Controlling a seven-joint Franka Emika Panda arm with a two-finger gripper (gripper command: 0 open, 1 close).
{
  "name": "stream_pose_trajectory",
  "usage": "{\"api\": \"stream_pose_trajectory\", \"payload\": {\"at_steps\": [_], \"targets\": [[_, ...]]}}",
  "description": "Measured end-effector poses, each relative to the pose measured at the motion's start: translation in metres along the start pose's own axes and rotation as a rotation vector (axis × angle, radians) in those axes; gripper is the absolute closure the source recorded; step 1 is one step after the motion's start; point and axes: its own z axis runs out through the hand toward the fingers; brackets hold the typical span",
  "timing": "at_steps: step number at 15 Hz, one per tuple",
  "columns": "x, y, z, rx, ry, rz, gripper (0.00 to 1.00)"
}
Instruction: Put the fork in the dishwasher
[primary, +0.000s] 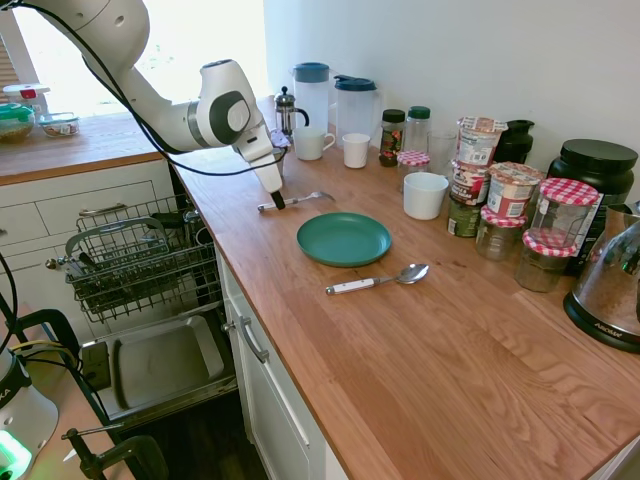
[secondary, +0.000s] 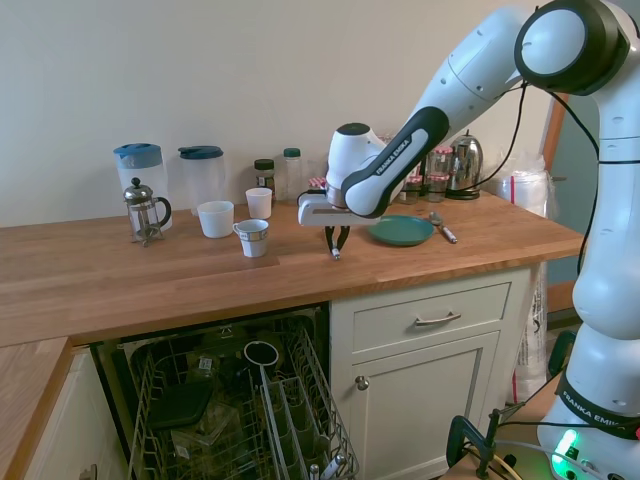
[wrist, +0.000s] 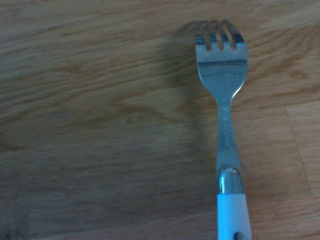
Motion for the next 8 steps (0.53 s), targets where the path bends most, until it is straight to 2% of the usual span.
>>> {"api": "stream_pose_trajectory", "payload": {"at_steps": [3,8], "targets": [[-0.002,-0.002,-0.023,-0.004,-0.012,-0.020,1.00],[-0.005,0.011,-0.107,0.026,-0.052,-0.084,1.00]]}}
